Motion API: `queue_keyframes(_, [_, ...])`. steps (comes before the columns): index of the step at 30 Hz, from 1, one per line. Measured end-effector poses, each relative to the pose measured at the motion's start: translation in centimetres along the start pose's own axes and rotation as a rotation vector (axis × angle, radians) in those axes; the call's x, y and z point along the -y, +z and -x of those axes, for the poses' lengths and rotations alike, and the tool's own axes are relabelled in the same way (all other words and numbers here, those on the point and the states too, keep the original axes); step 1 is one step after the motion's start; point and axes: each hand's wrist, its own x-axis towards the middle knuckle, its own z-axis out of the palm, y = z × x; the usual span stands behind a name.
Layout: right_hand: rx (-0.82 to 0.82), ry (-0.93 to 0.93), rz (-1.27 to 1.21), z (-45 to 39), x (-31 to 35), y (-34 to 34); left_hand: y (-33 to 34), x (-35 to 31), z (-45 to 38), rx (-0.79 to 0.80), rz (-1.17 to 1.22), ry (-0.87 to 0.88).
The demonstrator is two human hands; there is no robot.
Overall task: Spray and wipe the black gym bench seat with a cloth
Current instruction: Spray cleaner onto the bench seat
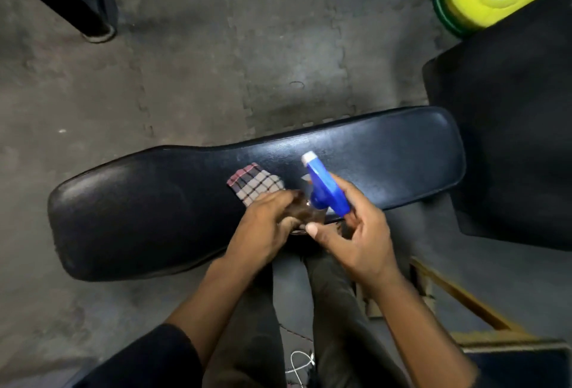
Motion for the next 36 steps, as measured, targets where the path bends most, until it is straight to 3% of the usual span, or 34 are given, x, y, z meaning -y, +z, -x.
queue_keyframes(4, [-0.135,0.014,0.108,-0.8,0.1,-3.5,2.8,-2.6,-3.0,0.165,-0.008,0.186])
queue_keyframes(9, [-0.311,0.098,0.002,-2.1,-2.1,-7.1,6.0,-4.2,-6.4,0.273,0.014,0.140])
queue_keyframes(12, [-0.504,0.142,-0.028,-2.9,-5.1,-9.1,7.5,-4.0,-9.1,0.331,-0.227,0.219])
queue_keyframes(17, [-0.777,0.419,-0.176,-5.5,-9.6,-12.2,9.4,-2.6,-15.5,0.135,-0.569,0.292])
queue_keyframes(19, [-0.820,0.548,-0.207,-7.1,-16.4,-15.7,16.0,-0.5,-21.2,0.152,-0.617,0.322])
queue_keyframes(22, [-0.824,0.641,-0.110,-8.3,-19.9,-16.8,20.0,0.3,-25.5,0.197,-0.678,0.329])
queue_keyframes(28, [-0.936,0.543,0.224,-7.7,-18.3,-16.8,19.4,1.5,-25.2,-0.039,-0.782,0.389])
queue_keyframes(31, [-1.016,0.543,0.351,-7.1,-18.1,-18.2,20.2,1.1,-24.8,-0.049,-0.754,0.414])
queue_keyframes(36, [-0.887,0.358,0.354,-7.7,-18.3,-16.6,19.3,2.2,-25.6,-0.063,-0.798,0.404])
